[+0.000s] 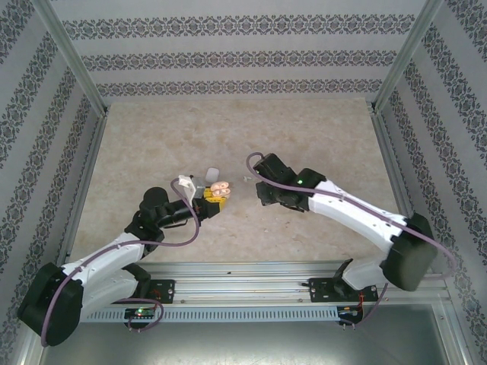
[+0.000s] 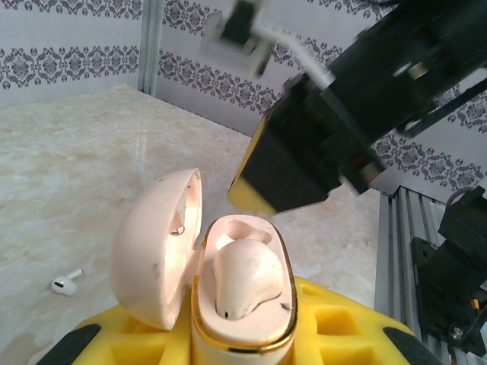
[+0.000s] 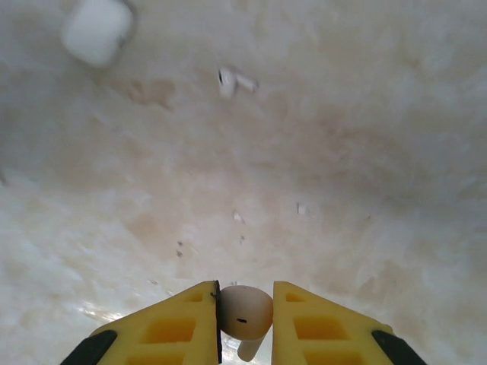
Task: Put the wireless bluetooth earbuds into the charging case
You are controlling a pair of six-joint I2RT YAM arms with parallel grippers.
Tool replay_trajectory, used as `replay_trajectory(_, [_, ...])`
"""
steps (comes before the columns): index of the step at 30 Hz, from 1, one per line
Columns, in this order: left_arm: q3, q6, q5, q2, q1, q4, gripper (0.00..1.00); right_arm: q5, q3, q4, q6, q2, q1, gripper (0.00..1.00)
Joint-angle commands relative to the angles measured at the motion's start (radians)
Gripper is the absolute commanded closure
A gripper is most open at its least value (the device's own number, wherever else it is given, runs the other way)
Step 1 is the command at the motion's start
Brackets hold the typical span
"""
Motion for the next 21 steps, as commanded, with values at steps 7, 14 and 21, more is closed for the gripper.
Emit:
replay_trajectory(7, [0.067, -0.050, 0.019, 0.065, -0.010, 0.136, 0.89, 0.094, 0.031, 0.186, -0.124, -0.176, 0.130, 0.79])
replay_trajectory(14, [0.104, -0.043, 0.018, 0.056, -0.014, 0.101, 0.89, 0.046, 0.072, 0.323, -0.225, -0.168, 0.220, 0.79])
replay_trajectory(21, [0.108, -0.042, 0.020, 0.037, -0.014, 0.079, 0.89, 0.007, 0.079, 0.387, -0.255, -0.131, 0.253, 0.79])
